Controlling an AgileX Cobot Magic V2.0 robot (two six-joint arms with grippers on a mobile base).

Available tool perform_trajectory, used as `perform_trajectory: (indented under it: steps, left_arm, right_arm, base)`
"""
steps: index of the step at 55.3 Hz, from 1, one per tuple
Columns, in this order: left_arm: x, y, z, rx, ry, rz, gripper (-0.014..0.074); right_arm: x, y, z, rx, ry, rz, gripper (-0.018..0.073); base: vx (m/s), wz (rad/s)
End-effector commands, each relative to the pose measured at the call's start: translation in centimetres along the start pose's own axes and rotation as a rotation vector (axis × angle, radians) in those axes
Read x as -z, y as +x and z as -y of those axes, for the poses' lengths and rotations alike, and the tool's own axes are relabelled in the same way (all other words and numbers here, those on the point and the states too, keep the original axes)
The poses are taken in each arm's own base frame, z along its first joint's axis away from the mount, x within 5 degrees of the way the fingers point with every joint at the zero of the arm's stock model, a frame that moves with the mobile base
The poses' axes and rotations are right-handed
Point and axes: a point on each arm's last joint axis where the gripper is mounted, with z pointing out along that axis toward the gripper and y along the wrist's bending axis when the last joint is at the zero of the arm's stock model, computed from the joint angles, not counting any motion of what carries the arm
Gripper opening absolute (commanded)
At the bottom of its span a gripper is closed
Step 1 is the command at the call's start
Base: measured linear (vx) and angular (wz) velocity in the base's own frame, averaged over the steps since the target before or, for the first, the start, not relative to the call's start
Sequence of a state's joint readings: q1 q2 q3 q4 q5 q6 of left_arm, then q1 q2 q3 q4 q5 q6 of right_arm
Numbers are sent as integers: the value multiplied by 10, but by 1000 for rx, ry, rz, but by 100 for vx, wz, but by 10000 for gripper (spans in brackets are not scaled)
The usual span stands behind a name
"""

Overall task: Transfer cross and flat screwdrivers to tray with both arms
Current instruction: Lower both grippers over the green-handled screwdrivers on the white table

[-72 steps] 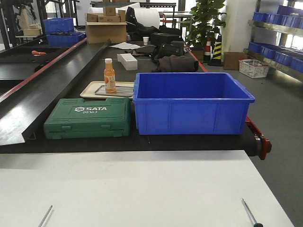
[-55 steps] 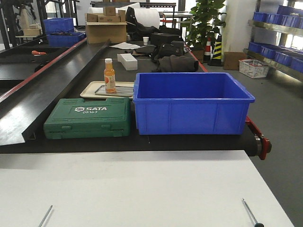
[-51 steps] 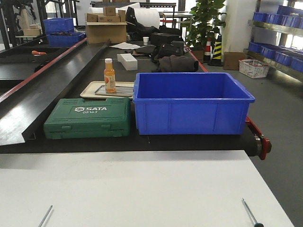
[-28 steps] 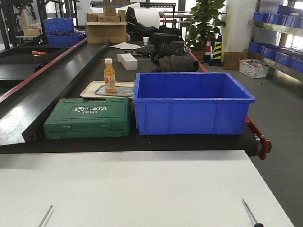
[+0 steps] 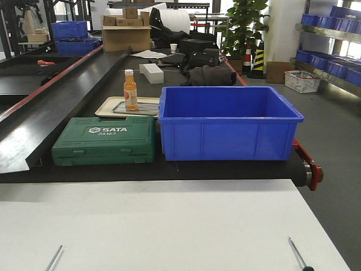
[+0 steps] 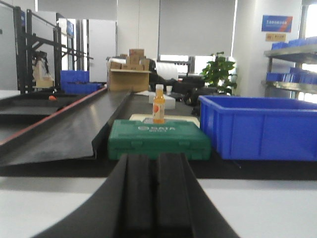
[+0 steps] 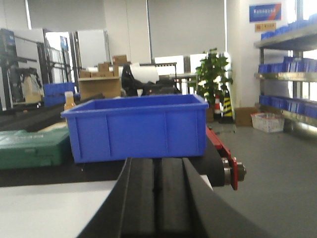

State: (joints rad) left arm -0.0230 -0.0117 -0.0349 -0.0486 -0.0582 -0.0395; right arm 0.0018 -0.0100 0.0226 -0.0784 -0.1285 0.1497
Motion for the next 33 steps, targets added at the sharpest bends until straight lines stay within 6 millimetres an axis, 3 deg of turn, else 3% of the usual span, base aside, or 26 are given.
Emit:
perform_trajectory:
  steps: [1, 9, 15, 25, 33]
  left_arm:
    - [2, -38, 3, 13, 9, 178, 22]
    - [-8, -67, 6, 13, 9, 155, 94]
    - [-25, -78, 7, 8, 4, 101, 183]
    - [-61, -55, 4, 3, -16, -112, 360]
    - [-81, -34, 3, 4, -29, -256, 413]
  right_arm:
    - [-4, -30, -2, 11, -8, 93, -4]
    - [-18, -58, -3, 13, 16, -39, 7]
    - [-31, -64, -3, 37, 26, -133, 26]
    - [-55, -45, -1, 46, 33, -300, 105]
    - [-74, -26, 1, 44, 38, -434, 265]
  base:
    - [0, 0]
    - [0, 0]
    - [0, 0]
    - [0, 0]
    - [0, 0]
